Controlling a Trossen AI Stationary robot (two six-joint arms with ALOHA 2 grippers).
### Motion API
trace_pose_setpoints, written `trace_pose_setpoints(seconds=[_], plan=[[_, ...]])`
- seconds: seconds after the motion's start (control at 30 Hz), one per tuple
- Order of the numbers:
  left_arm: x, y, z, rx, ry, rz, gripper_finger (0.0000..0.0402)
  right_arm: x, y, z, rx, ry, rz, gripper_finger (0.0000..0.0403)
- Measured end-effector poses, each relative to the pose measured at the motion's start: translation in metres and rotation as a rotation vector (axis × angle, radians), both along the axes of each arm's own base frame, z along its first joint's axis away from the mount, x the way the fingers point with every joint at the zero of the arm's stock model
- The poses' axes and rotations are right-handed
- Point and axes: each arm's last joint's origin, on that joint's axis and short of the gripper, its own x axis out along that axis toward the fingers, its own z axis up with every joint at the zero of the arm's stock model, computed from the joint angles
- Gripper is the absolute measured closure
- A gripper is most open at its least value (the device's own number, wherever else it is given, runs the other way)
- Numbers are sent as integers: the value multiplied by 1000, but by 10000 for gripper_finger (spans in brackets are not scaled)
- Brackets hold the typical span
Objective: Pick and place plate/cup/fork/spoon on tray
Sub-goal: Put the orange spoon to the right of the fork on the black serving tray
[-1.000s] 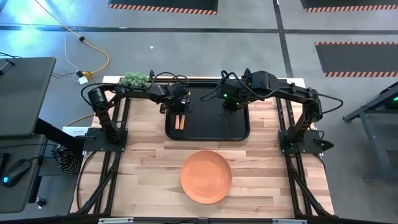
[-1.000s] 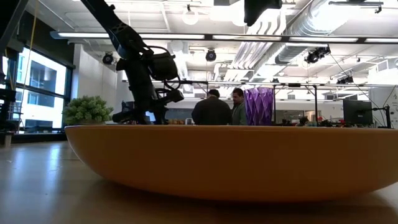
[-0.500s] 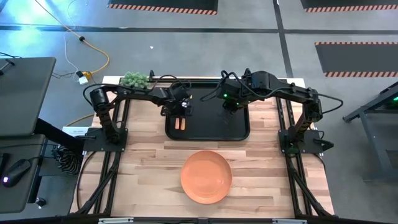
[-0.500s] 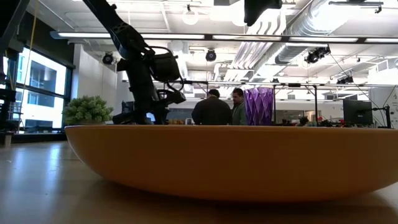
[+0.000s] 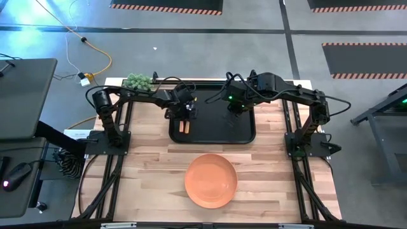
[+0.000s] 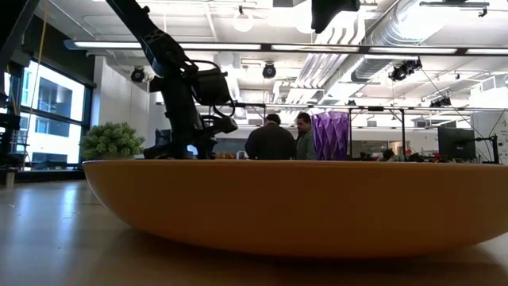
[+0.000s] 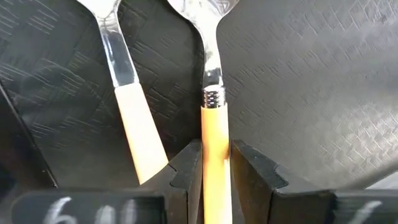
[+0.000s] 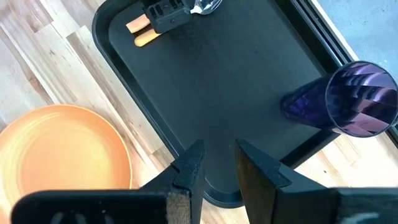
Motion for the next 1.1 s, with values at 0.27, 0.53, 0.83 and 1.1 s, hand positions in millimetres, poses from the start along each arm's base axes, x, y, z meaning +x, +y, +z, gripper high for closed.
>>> trace_pose_setpoints(seconds=[0.27, 0.53, 0.83, 1.1], plan=[[3, 0, 1, -3, -30, -11, 326, 0, 0, 0, -1, -2, 1, 323], [2, -1, 1, -5, -26, -11, 326, 0, 0, 0, 0, -2, 1, 323], [-1, -1, 19, 52, -66, -27, 326, 1, 0, 0, -1, -5, 0, 323], [-2, -1, 36, 106, -125, -16, 326, 2, 0, 1, 1, -21, -6, 323]])
